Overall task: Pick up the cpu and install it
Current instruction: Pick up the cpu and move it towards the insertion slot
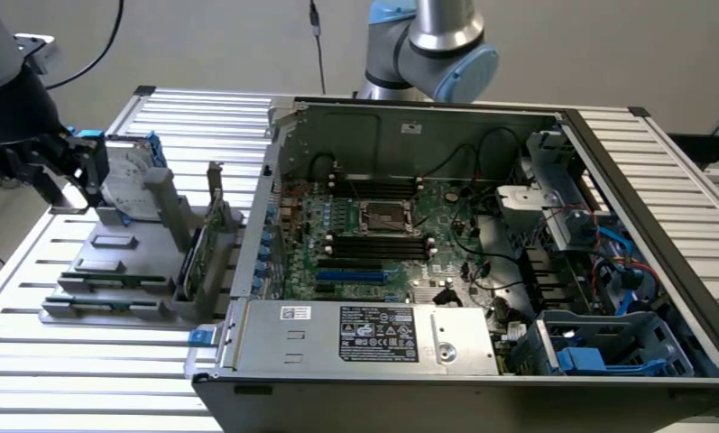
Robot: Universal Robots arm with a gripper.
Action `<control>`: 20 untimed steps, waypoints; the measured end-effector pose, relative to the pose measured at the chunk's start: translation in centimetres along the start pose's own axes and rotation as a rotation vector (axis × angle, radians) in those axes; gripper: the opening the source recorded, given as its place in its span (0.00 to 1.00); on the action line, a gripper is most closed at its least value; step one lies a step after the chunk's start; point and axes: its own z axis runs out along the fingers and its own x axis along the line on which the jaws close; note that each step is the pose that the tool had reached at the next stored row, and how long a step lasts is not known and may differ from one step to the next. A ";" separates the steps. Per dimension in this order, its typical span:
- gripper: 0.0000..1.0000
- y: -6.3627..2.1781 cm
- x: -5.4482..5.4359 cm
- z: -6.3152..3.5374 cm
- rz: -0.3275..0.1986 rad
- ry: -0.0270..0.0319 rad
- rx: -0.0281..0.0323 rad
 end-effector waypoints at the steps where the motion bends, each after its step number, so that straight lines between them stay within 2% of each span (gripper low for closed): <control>1: 0.55 0.10 -0.1 -0.45 0.000 0.0000 0.0000; 5: 0.55 0.47 -1.1 -2.29 0.000 0.0000 0.0000; 14: 0.55 1.21 -4.6 -6.21 0.000 0.0000 0.0001; 20: 0.55 1.60 -7.3 -8.00 0.000 0.0005 0.0001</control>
